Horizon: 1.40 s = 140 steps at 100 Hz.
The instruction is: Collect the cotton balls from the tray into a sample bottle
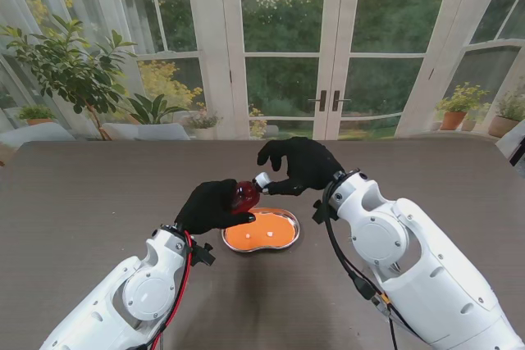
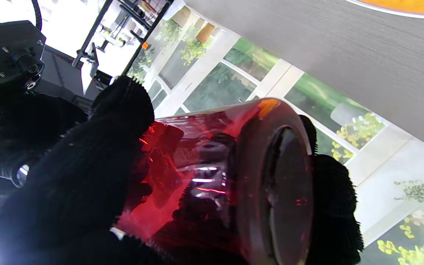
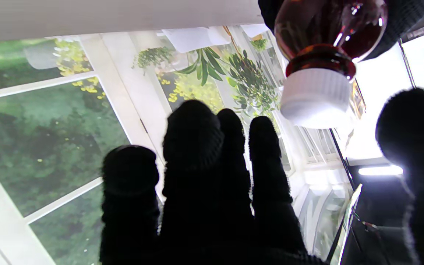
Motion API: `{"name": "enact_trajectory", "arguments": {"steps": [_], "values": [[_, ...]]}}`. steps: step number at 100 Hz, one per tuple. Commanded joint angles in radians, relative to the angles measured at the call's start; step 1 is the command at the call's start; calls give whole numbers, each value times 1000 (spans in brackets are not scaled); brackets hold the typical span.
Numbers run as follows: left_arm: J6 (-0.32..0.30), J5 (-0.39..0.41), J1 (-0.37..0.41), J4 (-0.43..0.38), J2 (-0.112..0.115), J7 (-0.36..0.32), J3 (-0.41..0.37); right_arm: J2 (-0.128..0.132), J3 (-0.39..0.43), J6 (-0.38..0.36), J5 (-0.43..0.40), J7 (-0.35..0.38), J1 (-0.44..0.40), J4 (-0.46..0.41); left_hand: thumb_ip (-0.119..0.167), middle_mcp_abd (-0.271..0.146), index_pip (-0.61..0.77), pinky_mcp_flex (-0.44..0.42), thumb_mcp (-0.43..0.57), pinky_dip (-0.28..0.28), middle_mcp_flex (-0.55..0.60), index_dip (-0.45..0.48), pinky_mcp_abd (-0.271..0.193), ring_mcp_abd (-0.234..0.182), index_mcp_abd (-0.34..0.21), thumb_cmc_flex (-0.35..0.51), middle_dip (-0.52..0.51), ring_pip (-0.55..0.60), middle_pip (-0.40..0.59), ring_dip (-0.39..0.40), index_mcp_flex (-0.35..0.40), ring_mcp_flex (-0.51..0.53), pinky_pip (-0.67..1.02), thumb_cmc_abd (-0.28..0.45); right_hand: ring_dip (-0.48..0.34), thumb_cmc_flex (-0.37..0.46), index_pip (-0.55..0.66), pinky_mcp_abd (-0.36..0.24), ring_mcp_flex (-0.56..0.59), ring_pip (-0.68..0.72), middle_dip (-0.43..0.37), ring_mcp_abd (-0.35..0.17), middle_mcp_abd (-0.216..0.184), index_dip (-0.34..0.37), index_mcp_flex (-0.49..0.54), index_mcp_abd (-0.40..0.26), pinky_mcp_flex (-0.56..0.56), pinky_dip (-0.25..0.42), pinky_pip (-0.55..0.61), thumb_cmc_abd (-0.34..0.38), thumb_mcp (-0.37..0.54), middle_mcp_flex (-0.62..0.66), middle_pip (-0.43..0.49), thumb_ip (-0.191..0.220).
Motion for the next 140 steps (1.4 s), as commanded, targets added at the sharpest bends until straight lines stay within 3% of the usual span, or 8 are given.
{"name": "enact_trajectory", "arguments": {"steps": [1,44,54,88,102,112,128,140], "values": [[3,-1,0,-5,-3,-19,1,4,0,18,-8,29,-3,-14,9,-64,130,-31,199,-13,63,11,-25,44,-213,285,-3,15,11,0,125,26,-40,208,20,-58,-10,-24,-17,16,-1,21,18,-4,1,9,-16,31,21,86,-63,-29,4,26],[3,-4,-2,-4,-3,-21,2,5,-18,37,-49,21,4,-14,9,-62,129,-31,200,-13,62,11,-25,45,-212,285,-3,15,11,0,125,26,-40,209,16,75,81,-5,52,31,7,17,17,59,261,-76,35,30,44,202,-77,76,11,67],[3,-3,-2,-4,-3,-21,1,2,-18,19,-36,8,3,-10,8,-62,129,-31,200,-13,62,11,-24,46,-211,285,-3,15,11,0,124,25,-40,209,14,170,150,-3,62,35,10,18,10,-61,235,-126,41,16,51,140,-48,95,10,-79],[4,-3,-1,-4,-3,-22,0,-2,-21,-34,-11,-8,8,10,9,-59,129,-33,200,-13,62,12,-23,48,-209,286,-3,15,11,0,125,24,-42,208,11,334,115,-20,64,24,31,-15,-15,-75,131,-143,47,6,40,-59,63,91,16,-35],[4,-4,-1,-3,-2,-23,1,-6,-27,-56,-26,-40,10,22,9,-61,128,-33,200,-13,63,11,-24,47,-210,285,-3,15,11,0,125,25,-41,208,9,388,58,-32,74,19,50,-37,-28,33,126,-144,62,-6,38,-206,101,94,1,-73],[4,-3,-1,-3,-2,-23,1,-7,-28,-68,-40,-54,12,27,9,-62,128,-33,200,-13,63,11,-23,46,-211,285,-3,15,11,0,125,24,-41,208,-5,317,20,-40,61,-27,4,-36,-35,16,56,-117,61,-12,27,-286,139,65,-10,41],[3,-3,1,-4,-2,-22,0,-4,-19,-67,-48,-43,11,22,9,-61,129,-33,201,-12,64,12,-23,48,-210,285,-4,15,11,0,125,25,-41,208,-9,115,-16,-42,-4,-79,-51,-13,-13,-21,-71,-11,12,-9,0,-295,138,-15,-58,12],[4,-3,2,-5,-2,-24,-1,0,-9,-44,-46,-20,6,9,8,-61,129,-32,201,-12,62,12,-22,48,-212,285,-4,15,11,0,125,25,-42,208,3,-11,-8,-37,-33,-61,-63,7,0,-40,-92,31,-18,12,1,-147,81,-40,-46,5]]}}
